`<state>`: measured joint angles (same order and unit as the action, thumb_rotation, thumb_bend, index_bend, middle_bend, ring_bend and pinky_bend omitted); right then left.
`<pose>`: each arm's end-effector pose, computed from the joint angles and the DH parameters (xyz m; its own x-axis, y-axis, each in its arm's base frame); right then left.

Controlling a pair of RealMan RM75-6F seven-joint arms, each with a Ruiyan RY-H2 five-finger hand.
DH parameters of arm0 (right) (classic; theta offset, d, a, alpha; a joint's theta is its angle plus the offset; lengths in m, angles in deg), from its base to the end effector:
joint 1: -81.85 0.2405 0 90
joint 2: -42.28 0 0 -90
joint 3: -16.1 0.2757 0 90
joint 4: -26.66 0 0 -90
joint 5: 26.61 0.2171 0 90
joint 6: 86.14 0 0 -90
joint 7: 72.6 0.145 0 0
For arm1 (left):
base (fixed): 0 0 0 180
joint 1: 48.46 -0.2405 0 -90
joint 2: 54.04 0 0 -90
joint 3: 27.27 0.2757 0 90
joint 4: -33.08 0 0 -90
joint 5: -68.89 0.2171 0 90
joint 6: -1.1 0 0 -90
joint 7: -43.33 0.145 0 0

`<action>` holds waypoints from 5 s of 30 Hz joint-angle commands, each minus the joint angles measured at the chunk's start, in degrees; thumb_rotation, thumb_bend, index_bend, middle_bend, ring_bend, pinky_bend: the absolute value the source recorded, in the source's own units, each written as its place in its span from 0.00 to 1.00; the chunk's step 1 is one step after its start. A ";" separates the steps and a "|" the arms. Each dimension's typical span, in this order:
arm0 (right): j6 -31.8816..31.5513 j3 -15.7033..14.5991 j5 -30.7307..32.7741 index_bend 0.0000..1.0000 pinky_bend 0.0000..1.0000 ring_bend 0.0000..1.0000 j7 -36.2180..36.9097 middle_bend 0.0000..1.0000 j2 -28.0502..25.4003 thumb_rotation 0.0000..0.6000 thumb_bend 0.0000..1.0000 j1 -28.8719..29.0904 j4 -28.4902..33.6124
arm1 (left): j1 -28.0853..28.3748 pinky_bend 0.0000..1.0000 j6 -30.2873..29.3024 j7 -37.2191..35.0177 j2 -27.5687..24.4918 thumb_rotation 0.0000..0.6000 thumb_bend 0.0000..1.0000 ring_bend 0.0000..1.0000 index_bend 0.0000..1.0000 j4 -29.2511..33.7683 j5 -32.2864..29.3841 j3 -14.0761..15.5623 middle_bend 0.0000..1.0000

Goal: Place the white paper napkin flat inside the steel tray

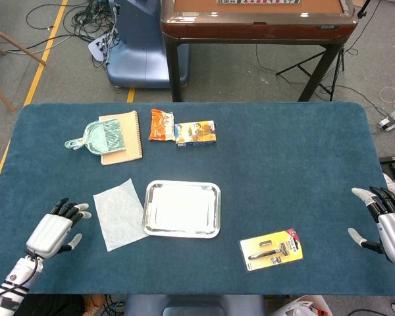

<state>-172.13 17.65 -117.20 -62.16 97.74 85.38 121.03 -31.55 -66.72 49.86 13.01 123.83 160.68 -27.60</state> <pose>-0.3278 -0.1712 0.2029 0.3400 -0.0236 0.9401 -0.9391 -0.0623 0.3380 -0.2977 0.2324 0.0954 0.5509 0.2151 0.8064 0.8189 -0.3257 -0.4726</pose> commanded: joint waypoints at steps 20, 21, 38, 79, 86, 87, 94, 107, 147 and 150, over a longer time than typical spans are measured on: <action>-0.19 -0.19 0.52 0.16 0.11 0.10 -0.87 0.20 -0.77 1.00 0.24 -0.63 0.99 | 9.76 0.05 -0.16 -14.22 14.21 1.00 0.20 0.16 0.37 -26.96 8.95 2.35 0.19; -0.21 -0.20 0.56 0.16 0.11 0.10 -0.92 0.20 -0.81 1.00 0.24 -0.68 1.04 | 9.94 0.05 -0.09 -14.59 14.58 1.00 0.20 0.16 0.37 -27.79 8.95 2.50 0.19; 0.03 -0.07 1.47 0.16 0.11 0.10 -2.87 0.20 -1.49 1.00 0.24 -1.00 2.80 | 11.86 0.05 -0.63 -20.85 20.01 1.00 0.19 0.16 0.37 -40.65 8.08 4.37 0.19; -1.31 -0.07 1.80 0.16 0.11 0.10 -2.97 0.20 -1.73 1.00 0.24 -2.45 3.09 | 13.64 0.05 2.34 -26.90 22.82 1.00 0.19 0.16 0.41 -42.15 3.76 5.68 0.19; -1.56 -0.04 2.03 0.16 0.11 0.10 -2.83 0.20 -1.79 1.00 0.24 -2.76 2.98 | 14.28 0.05 2.60 -27.70 22.94 1.00 0.20 0.16 0.44 -40.89 3.59 5.57 0.19; -1.59 -0.02 2.05 0.16 0.11 0.10 -2.81 0.20 -1.78 1.00 0.24 -2.78 2.96 | 14.34 0.05 2.67 -27.73 22.92 1.00 0.21 0.16 0.44 -40.67 3.55 5.57 0.19; -1.58 0.02 2.11 0.16 0.11 0.10 -2.76 0.20 -1.78 1.00 0.24 -2.89 2.92 | 14.79 0.05 3.09 -27.49 22.59 1.00 0.34 0.16 0.47 -39.48 3.37 5.63 0.19; -2.17 0.32 2.09 0.16 0.11 0.10 -2.43 0.20 -1.74 1.00 0.24 -3.14 2.83 | 15.02 0.05 3.17 -26.09 21.42 1.00 0.47 0.16 0.54 -37.08 3.07 5.75 0.19; -3.44 0.47 1.30 0.16 0.11 0.10 -0.20 0.20 -0.98 1.00 0.24 -3.74 1.03 | 19.40 0.05 -2.07 0.84 14.02 1.00 0.53 0.15 0.56 1.65 -10.51 -11.17 0.19; -3.41 0.42 1.27 0.16 0.11 0.10 0.04 0.20 -0.91 1.00 0.24 -3.76 0.78 | 20.11 0.05 -1.56 5.74 16.53 1.00 0.55 0.14 0.57 2.66 -11.12 -10.65 0.19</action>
<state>-175.53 18.08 -115.92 -62.12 96.82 81.62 121.80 -12.27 -68.64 52.17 27.26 125.13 150.49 -38.26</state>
